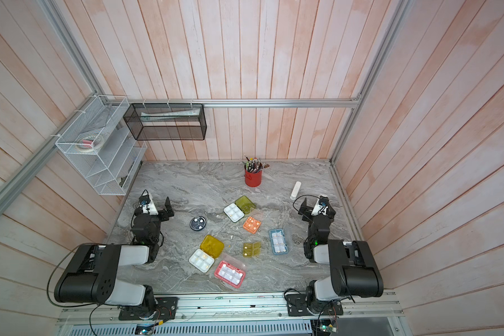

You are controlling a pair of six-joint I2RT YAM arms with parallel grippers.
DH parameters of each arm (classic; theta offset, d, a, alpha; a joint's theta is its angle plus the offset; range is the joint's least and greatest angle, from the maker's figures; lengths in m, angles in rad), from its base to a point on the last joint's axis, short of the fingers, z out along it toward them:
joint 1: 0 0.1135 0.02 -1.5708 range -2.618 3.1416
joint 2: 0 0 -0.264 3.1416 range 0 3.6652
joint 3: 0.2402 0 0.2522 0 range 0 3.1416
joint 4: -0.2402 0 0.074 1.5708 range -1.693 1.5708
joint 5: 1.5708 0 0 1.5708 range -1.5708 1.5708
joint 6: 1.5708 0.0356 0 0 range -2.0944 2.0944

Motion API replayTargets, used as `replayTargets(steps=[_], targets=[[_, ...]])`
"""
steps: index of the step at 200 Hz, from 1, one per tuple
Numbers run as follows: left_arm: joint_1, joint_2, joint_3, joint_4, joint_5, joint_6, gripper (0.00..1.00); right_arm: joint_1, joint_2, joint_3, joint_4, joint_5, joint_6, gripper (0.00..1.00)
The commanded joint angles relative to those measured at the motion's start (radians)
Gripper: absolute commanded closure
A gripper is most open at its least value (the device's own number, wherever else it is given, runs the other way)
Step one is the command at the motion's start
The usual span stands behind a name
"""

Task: Close pillboxes
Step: Adjust the pillbox at the center of the board.

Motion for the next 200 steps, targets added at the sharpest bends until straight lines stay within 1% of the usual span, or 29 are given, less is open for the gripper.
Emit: replayTargets(steps=[1, 15, 39, 57, 76, 89, 105, 120, 139, 158, 177, 200], targets=[[0.004, -0.052, 0.089, -0.244, -0.093, -0.081, 0.00, -0.003, -0.089, 0.049, -0.176, 0.141, 0.068, 0.02], [0.003, -0.071, 0.166, -0.419, -0.130, -0.153, 0.00, -0.009, -0.163, 0.054, -0.229, 0.187, 0.122, 0.02], [0.004, -0.129, 0.274, -0.649, -0.083, -0.241, 0.00, -0.036, -0.296, 0.084, -0.378, 0.178, 0.239, 0.02], [0.004, -0.206, 0.303, -0.718, -0.029, -0.293, 0.00, -0.057, -0.359, 0.151, -0.540, 0.127, 0.292, 0.02], [0.004, -0.302, 0.311, -0.765, 0.011, -0.356, 0.00, -0.063, -0.387, 0.241, -0.715, 0.069, 0.329, 0.02], [0.004, -0.359, 0.320, -0.789, 0.052, -0.389, 0.00, -0.063, -0.395, 0.289, -0.798, 0.012, 0.348, 0.03], [0.004, -0.398, 0.346, -0.822, 0.132, -0.425, 0.00, -0.062, -0.399, 0.339, -0.881, -0.064, 0.356, 0.05], [0.002, -0.412, 0.383, -0.847, 0.255, -0.425, 0.00, -0.063, -0.393, 0.382, -0.961, -0.133, 0.364, 0.05], [-0.002, -0.404, 0.444, -0.915, 0.385, -0.405, 0.00, -0.061, -0.383, 0.433, -1.067, -0.211, 0.369, 0.05], [-0.008, -0.366, 0.523, -1.030, 0.510, -0.358, 0.00, -0.059, -0.380, 0.468, -1.170, -0.272, 0.367, 0.05], [-0.025, -0.339, 0.577, -1.142, 0.585, -0.297, 0.00, -0.054, -0.383, 0.492, -1.263, -0.328, 0.346, 0.05], [-0.054, -0.347, 0.574, -1.182, 0.663, -0.251, 0.00, -0.046, -0.396, 0.517, -1.372, -0.357, 0.316, 0.05]])
